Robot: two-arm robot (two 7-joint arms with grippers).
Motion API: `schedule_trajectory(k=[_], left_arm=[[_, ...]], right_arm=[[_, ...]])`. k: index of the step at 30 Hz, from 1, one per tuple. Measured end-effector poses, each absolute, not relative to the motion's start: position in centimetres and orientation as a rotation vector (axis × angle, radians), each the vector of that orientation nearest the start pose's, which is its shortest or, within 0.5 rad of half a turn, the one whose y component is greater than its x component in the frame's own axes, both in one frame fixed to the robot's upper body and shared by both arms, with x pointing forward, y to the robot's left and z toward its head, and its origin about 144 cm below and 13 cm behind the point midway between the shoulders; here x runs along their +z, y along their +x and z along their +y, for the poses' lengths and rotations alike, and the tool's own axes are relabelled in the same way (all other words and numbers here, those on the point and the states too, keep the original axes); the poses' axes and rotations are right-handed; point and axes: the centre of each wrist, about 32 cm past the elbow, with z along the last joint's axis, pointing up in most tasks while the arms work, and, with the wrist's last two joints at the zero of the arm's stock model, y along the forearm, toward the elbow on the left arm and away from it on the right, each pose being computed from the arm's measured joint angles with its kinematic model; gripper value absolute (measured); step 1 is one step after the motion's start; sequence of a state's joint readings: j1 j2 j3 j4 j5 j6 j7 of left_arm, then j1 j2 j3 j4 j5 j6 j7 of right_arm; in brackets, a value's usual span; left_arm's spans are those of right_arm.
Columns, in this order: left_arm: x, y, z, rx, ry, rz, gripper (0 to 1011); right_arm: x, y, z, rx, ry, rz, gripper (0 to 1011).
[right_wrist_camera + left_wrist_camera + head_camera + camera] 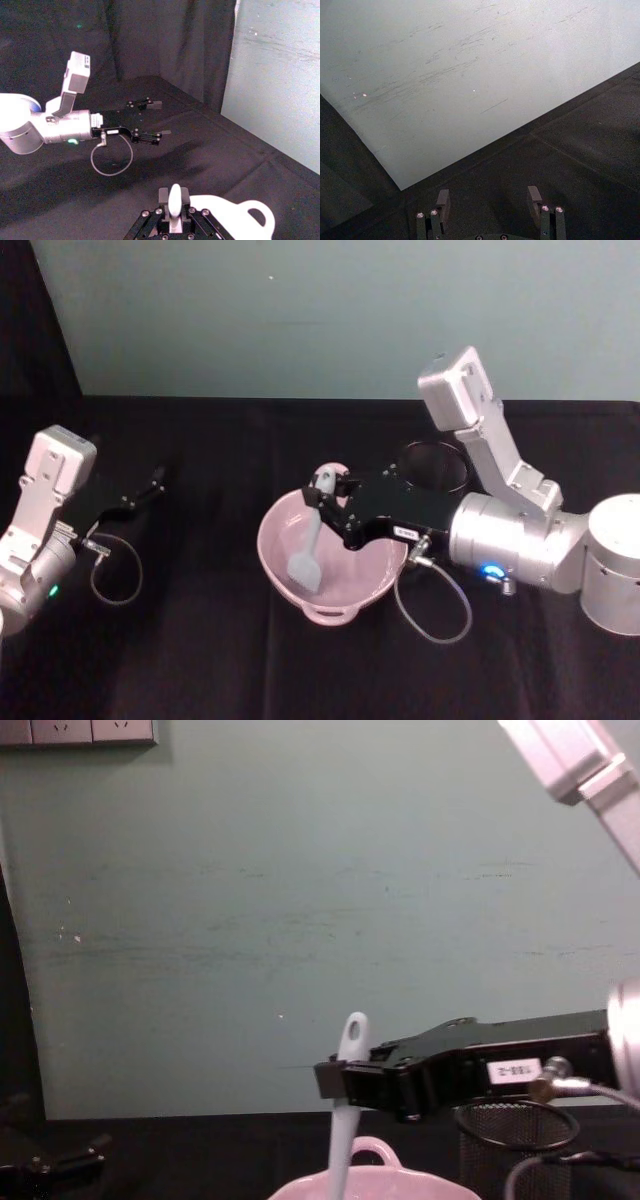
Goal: Use the one hand to pick up the spoon and stir the clear water in the bowl.
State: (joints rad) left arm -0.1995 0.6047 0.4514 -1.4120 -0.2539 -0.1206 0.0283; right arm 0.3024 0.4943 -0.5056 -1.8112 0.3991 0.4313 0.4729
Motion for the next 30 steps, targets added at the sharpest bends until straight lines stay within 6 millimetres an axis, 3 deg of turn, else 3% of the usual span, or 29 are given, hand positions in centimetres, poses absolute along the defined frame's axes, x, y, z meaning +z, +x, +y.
schedule_trajectory(k=[15, 30], left_arm=[[114.0, 48.9, 31.0, 1.248, 0.304, -0.285, 1011], [114.0, 48.9, 31.0, 1.248, 0.304, -0.285, 1011]], right_arm=[[124.4, 51.5, -18.2, -0.614, -0.179, -0.028, 121], [124.4, 53.2, -19.6, -0.762, -0.235, -0.104, 121]])
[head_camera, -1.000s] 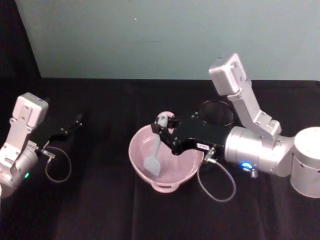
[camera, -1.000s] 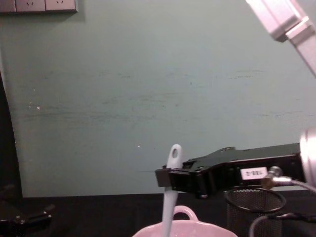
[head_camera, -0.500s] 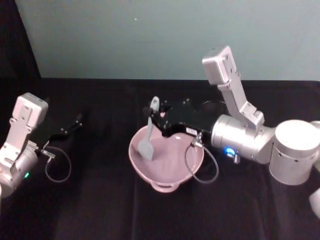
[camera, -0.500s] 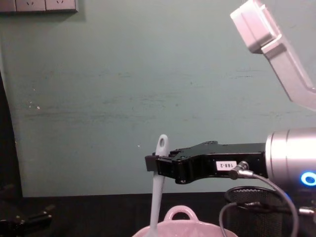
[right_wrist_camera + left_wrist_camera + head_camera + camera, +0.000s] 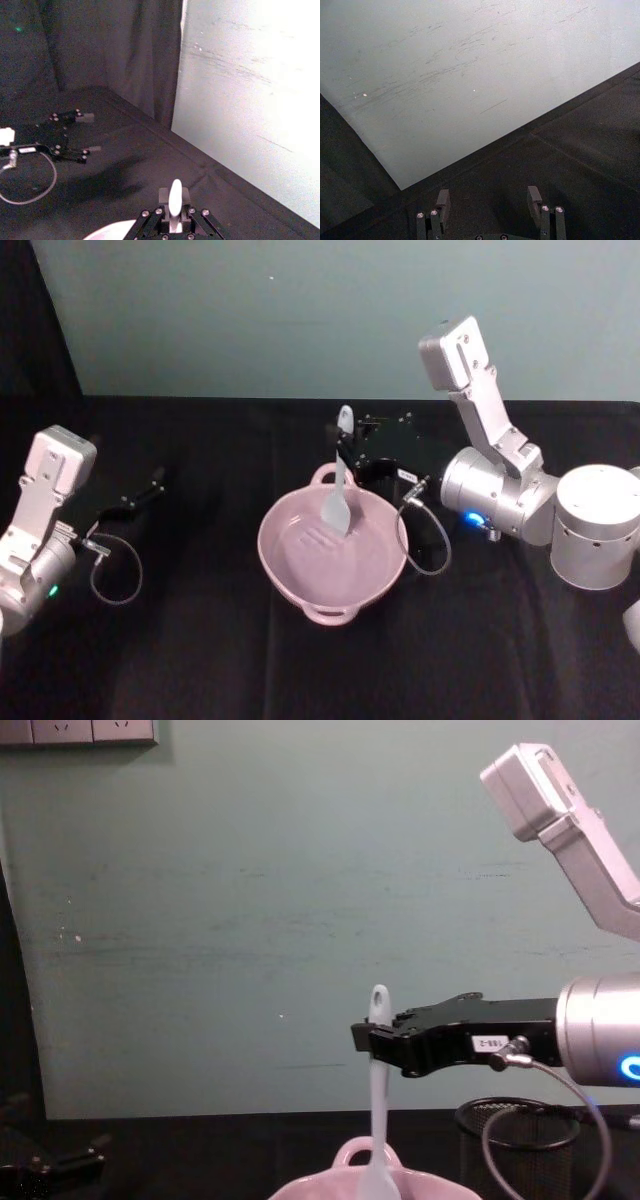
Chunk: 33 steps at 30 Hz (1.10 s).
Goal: Use the one hand to pick up the spoon and stir the clear water in the bowl.
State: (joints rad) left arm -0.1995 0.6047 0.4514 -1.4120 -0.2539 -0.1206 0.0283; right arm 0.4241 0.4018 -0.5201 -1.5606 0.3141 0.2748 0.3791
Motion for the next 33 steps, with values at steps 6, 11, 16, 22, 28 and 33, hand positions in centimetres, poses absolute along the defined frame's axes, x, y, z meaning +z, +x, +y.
schedule_trajectory(k=[6, 11, 16, 22, 28, 33], left_arm=[[114.0, 48.9, 31.0, 1.248, 0.304, -0.285, 1011], [114.0, 48.9, 31.0, 1.248, 0.304, -0.285, 1011], [114.0, 48.9, 31.0, 1.248, 0.304, -0.285, 1011], [114.0, 48.9, 31.0, 1.248, 0.304, -0.285, 1011], [114.0, 48.9, 31.0, 1.248, 0.304, -0.285, 1011], [114.0, 48.9, 31.0, 1.248, 0.304, -0.285, 1011]], right_arm=[[125.0, 52.5, -20.2, -0.767, -0.276, -0.115, 121], [125.7, 51.1, -20.8, -0.741, -0.308, -0.119, 121], [126.3, 49.5, -21.3, -0.708, -0.316, -0.110, 120], [127.1, 47.7, -21.4, -0.648, -0.303, -0.082, 120], [127.2, 47.0, -20.8, -0.602, -0.289, -0.061, 121], [127.2, 47.3, -20.2, -0.582, -0.276, -0.044, 121]])
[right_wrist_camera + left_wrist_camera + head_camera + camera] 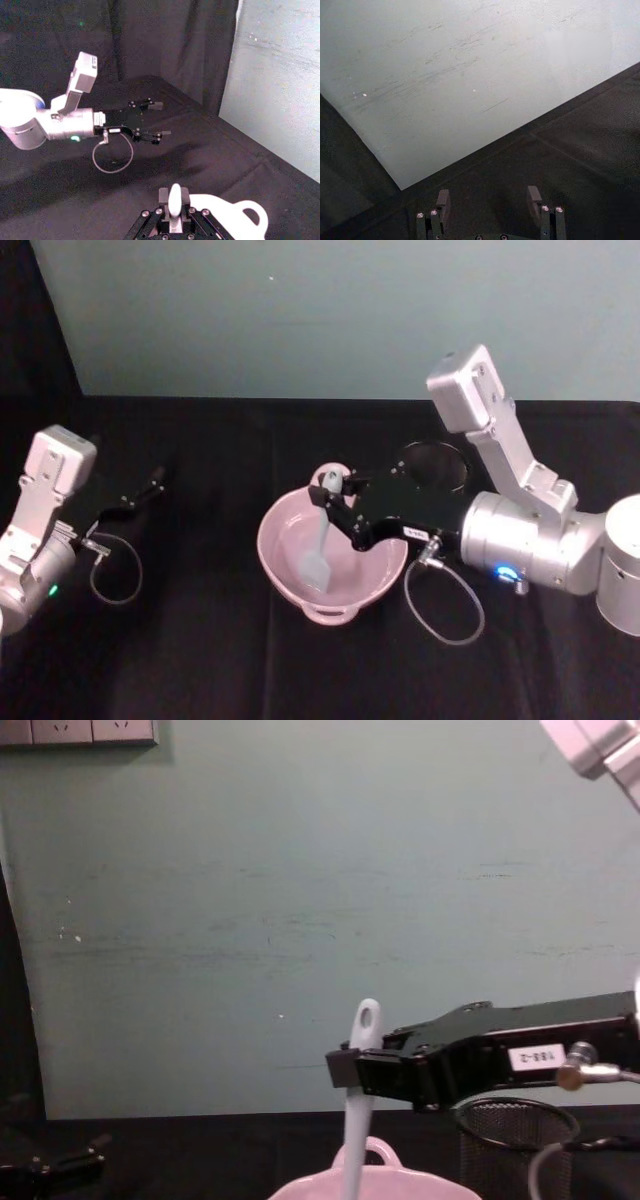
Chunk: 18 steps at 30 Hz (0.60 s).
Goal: Use the one hand to pick up the spoon and stir the clear water in the bowl.
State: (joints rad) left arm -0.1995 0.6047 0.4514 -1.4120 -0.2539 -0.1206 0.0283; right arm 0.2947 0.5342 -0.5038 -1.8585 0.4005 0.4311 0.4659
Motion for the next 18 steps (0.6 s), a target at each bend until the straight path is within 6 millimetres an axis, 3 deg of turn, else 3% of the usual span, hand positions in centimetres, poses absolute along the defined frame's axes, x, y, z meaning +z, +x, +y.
schedule_trajectory(k=[18], left_arm=[[114.0, 48.9, 31.0, 1.248, 0.304, -0.285, 1011]], right_arm=[[125.7, 50.9, -18.0, -0.634, -0.229, -0.057, 121]])
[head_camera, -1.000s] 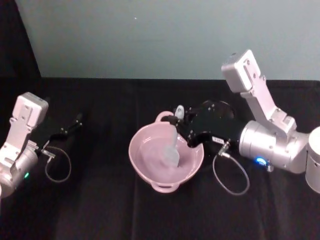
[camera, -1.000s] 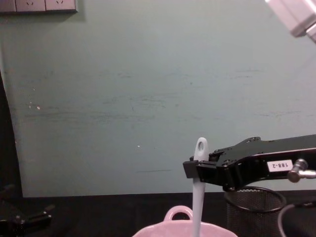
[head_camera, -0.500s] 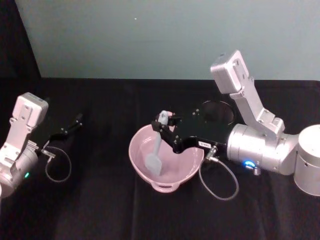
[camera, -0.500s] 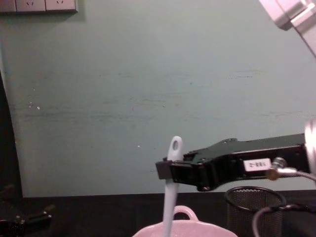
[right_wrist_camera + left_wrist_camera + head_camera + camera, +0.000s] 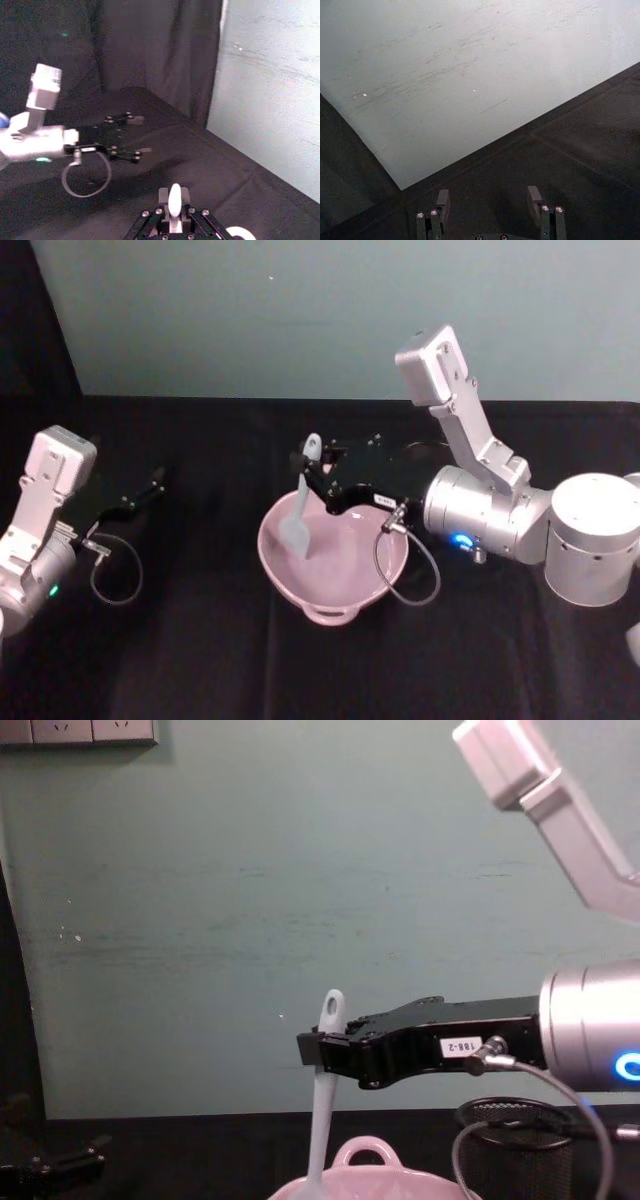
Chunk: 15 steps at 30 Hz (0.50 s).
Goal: Use the one hand to pick up the spoon and stir the clear water in the bowl.
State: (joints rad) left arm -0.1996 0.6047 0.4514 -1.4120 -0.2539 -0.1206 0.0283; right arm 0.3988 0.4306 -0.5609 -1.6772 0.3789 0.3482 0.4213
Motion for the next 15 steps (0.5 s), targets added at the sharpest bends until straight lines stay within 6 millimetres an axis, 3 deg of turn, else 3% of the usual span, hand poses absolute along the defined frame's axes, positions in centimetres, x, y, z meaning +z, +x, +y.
schedule_trajectory(k=[15], left_arm=[[113.97, 48.86, 30.97, 1.248, 0.305, -0.285, 1011]], right_arm=[[125.29, 51.98, -18.84, -0.766, -0.272, -0.098, 120]])
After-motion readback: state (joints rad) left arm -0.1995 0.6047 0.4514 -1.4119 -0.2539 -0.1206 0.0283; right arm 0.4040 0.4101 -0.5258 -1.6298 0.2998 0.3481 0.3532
